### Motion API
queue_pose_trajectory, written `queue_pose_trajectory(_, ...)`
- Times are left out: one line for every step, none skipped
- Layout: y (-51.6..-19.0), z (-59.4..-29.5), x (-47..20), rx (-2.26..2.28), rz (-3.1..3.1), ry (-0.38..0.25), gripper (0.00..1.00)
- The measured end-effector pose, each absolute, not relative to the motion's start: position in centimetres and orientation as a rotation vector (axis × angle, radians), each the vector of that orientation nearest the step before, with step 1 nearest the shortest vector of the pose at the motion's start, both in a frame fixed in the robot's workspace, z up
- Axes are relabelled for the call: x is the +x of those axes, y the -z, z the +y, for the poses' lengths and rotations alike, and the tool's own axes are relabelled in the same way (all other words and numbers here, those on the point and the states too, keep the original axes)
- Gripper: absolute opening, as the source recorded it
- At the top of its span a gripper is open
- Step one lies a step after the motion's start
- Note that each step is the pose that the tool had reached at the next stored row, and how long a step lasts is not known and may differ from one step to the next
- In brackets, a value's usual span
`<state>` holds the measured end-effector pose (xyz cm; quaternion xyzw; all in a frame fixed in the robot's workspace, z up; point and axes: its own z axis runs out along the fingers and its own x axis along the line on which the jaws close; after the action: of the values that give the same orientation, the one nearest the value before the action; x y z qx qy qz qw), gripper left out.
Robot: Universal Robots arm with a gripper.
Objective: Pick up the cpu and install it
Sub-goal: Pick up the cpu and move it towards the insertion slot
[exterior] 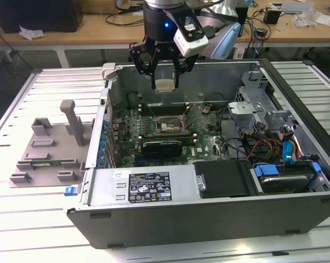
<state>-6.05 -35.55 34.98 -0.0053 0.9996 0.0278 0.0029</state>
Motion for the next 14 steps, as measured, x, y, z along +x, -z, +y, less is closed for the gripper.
queue_pose_trajectory(-34.7, -35.5, -6.0, -0.017, 3.135, -0.087, 0.55)
queue_pose_trajectory(-34.4, -35.4, -6.0, -0.017, 3.135, -0.087, 0.55)
queue_pose_trajectory(-34.1, -35.3, -6.0, -0.017, 3.135, -0.087, 0.55)
queue_pose_trajectory(-33.8, -35.3, -6.0, -0.017, 3.135, -0.087, 0.55)
queue_pose_trajectory(-33.7, -35.3, -6.0, -0.017, 3.135, -0.087, 0.55)
queue_pose_trajectory(-33.4, -35.3, -6.0, -0.016, 3.135, -0.087, 0.55)
queue_pose_trajectory(-33.2, -35.3, -5.9, -0.016, 3.135, -0.087, 0.55)
queue_pose_trajectory(-33.0, -35.3, -5.9, -0.017, 3.135, -0.087, 0.55)
queue_pose_trajectory(-32.7, -35.2, -5.9, -0.017, 3.135, -0.087, 0.55)
queue_pose_trajectory(-32.5, -35.2, -5.9, -0.017, 3.135, -0.087, 0.55)
queue_pose_trajectory(-32.3, -35.2, -5.9, -0.017, 3.135, -0.087, 0.55)
queue_pose_trajectory(-32.1, -35.2, -5.9, -0.017, 3.135, -0.087, 0.55)
queue_pose_trajectory(-31.9, -35.2, -5.8, -0.017, 3.135, -0.087, 0.55)
queue_pose_trajectory(-31.7, -35.2, -5.8, -0.017, 3.136, -0.087, 0.55)
